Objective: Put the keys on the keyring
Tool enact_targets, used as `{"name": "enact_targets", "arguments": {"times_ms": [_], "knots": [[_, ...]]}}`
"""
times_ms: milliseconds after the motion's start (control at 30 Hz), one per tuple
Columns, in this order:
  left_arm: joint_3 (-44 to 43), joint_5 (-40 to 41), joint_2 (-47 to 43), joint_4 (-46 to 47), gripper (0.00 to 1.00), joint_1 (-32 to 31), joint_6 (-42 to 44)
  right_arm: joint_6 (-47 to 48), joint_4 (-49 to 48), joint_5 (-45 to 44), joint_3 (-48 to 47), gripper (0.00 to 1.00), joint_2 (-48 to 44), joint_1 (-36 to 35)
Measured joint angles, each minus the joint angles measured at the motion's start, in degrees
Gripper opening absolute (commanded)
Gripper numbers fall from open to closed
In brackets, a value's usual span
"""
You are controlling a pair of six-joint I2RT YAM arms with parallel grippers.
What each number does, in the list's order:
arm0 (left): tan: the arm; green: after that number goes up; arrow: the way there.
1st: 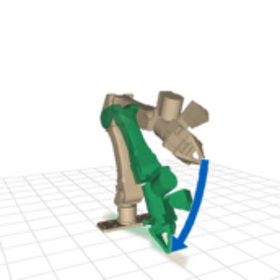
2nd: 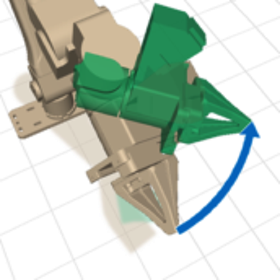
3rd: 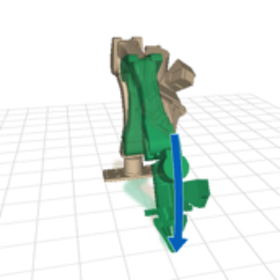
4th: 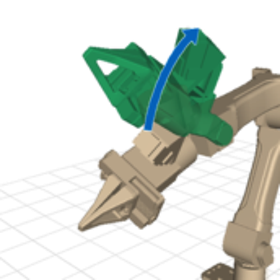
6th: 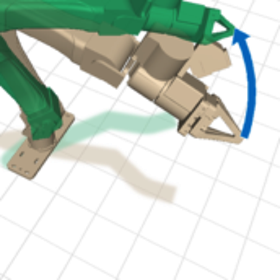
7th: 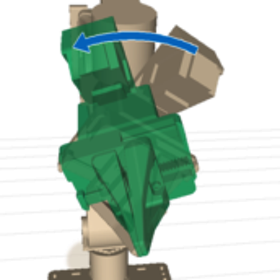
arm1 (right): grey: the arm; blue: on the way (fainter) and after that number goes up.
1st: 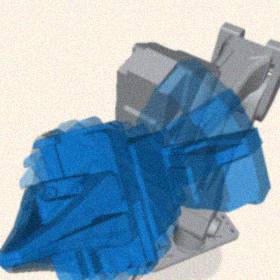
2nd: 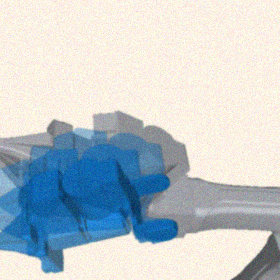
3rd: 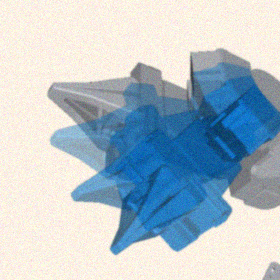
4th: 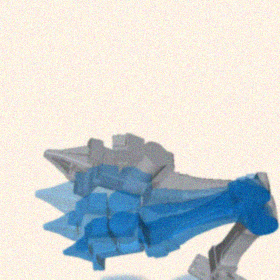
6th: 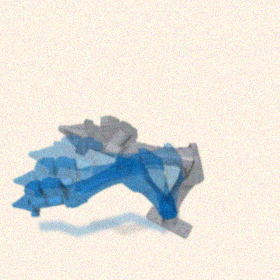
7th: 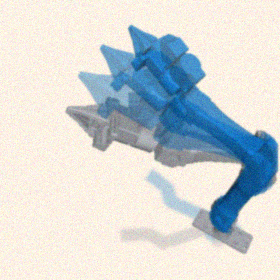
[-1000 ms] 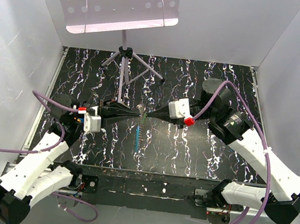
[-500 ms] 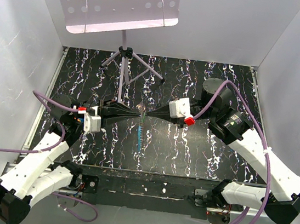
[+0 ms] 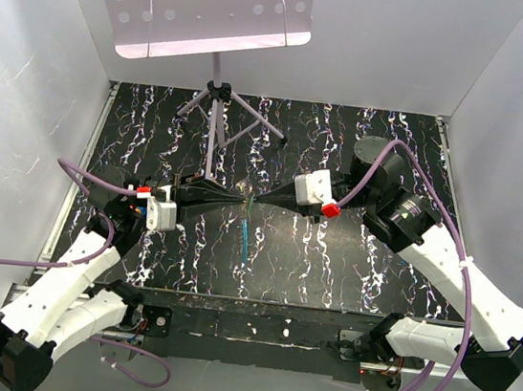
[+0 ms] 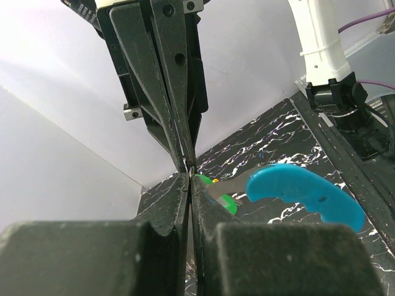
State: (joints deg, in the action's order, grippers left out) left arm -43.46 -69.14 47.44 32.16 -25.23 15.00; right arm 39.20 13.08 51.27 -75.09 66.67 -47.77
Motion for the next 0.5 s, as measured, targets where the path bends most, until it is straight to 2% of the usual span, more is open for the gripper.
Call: {"name": "enact_targets", "arguments": {"times_ms": [500], "knots": [[0.00, 1.09, -0.20, -0.46, 0.00, 0.00, 0.39, 0.02, 0.00, -0.57, 0.24, 0.01, -0.50, 0.00]]}}
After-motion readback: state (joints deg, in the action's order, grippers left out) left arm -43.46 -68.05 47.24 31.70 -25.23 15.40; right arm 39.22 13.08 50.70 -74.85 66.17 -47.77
